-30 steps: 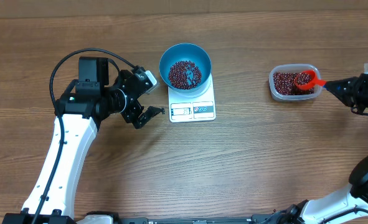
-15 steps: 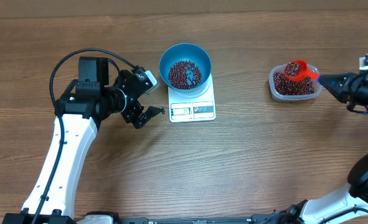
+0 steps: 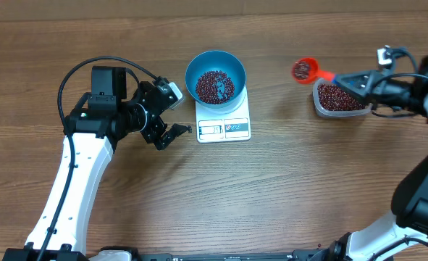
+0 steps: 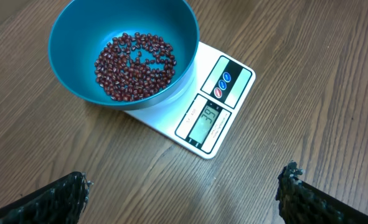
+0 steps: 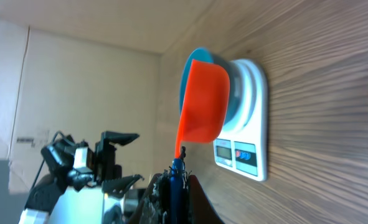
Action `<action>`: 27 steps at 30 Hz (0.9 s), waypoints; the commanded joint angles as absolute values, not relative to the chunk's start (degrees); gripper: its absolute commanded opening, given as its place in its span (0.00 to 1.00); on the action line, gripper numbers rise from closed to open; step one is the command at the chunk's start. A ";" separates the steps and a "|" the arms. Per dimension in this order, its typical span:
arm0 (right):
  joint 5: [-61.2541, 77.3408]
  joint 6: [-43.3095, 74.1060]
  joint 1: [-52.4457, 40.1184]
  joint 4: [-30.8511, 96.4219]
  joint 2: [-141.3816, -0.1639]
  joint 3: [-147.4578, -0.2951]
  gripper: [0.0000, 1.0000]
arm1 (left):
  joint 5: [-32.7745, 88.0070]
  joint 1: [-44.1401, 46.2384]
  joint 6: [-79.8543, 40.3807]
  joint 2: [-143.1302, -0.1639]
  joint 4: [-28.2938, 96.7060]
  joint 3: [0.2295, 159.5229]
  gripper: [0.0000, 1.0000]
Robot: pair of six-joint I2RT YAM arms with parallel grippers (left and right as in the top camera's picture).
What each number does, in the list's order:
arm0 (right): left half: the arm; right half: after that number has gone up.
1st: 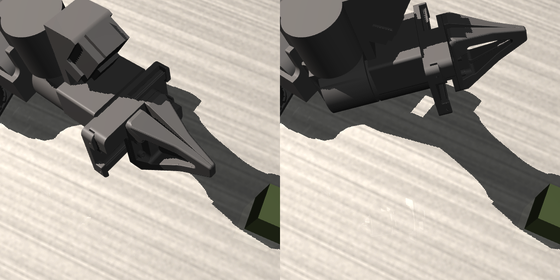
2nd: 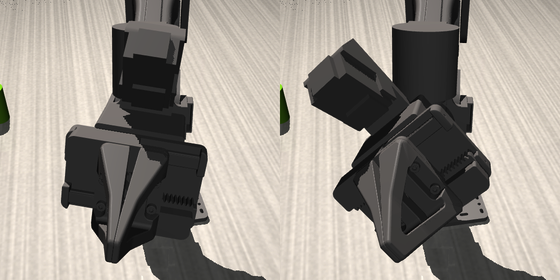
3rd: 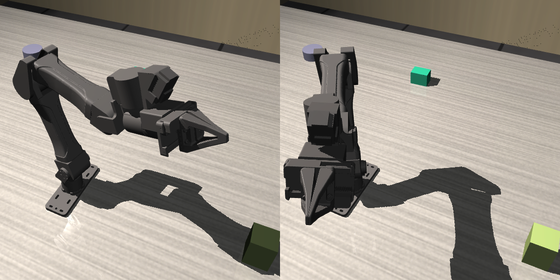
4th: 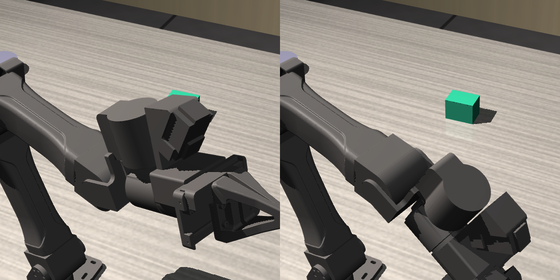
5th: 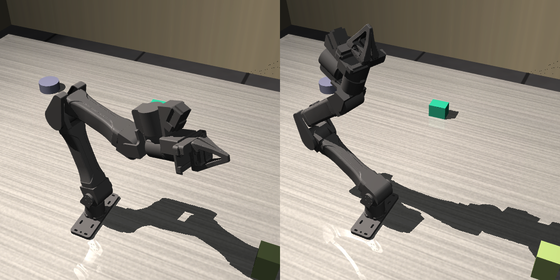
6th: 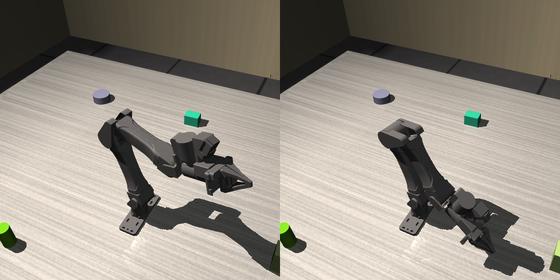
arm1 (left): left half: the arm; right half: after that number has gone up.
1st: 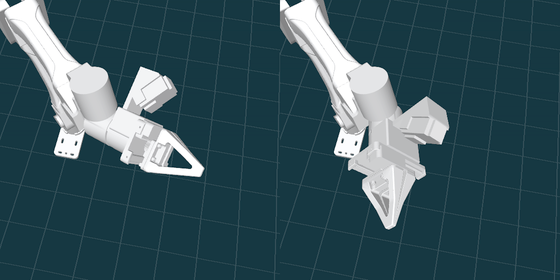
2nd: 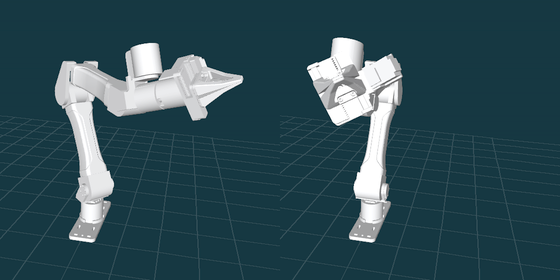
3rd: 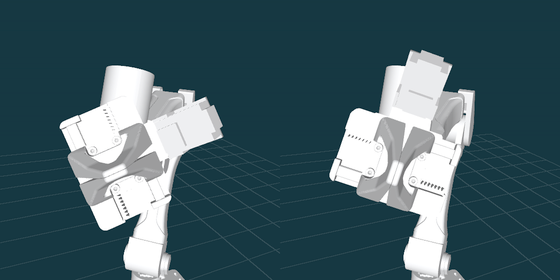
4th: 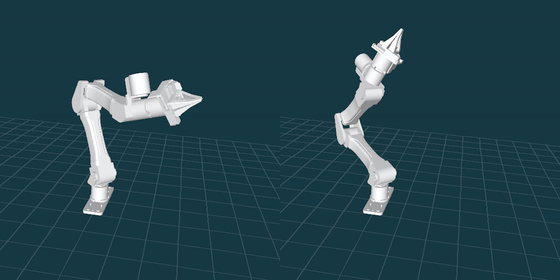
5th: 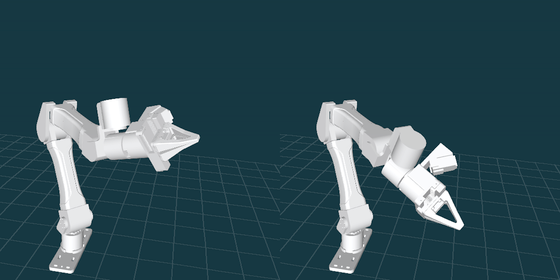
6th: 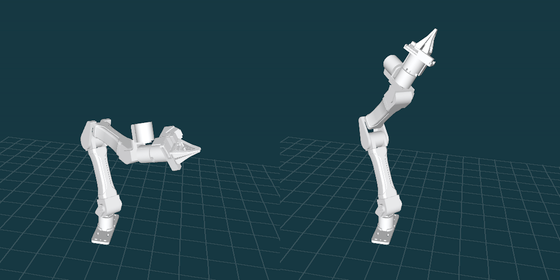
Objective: Scoop item into bowl and weigh 150g on scale
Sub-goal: 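Scoop more red beans from the tub and lift the scoop, then carry the filled red scoop with right gripper over the teal bowl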
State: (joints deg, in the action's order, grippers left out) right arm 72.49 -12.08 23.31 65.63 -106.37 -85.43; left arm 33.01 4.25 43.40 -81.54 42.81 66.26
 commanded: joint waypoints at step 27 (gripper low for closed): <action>50.22 20.91 -7.81 38.57 -106.52 -90.63 0.04 | 34.09 4.14 42.59 -81.28 42.83 65.91 1.00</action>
State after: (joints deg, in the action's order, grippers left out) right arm 57.25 19.92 -6.00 38.11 -106.48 -87.05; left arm 33.01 4.25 43.40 -81.54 42.81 66.24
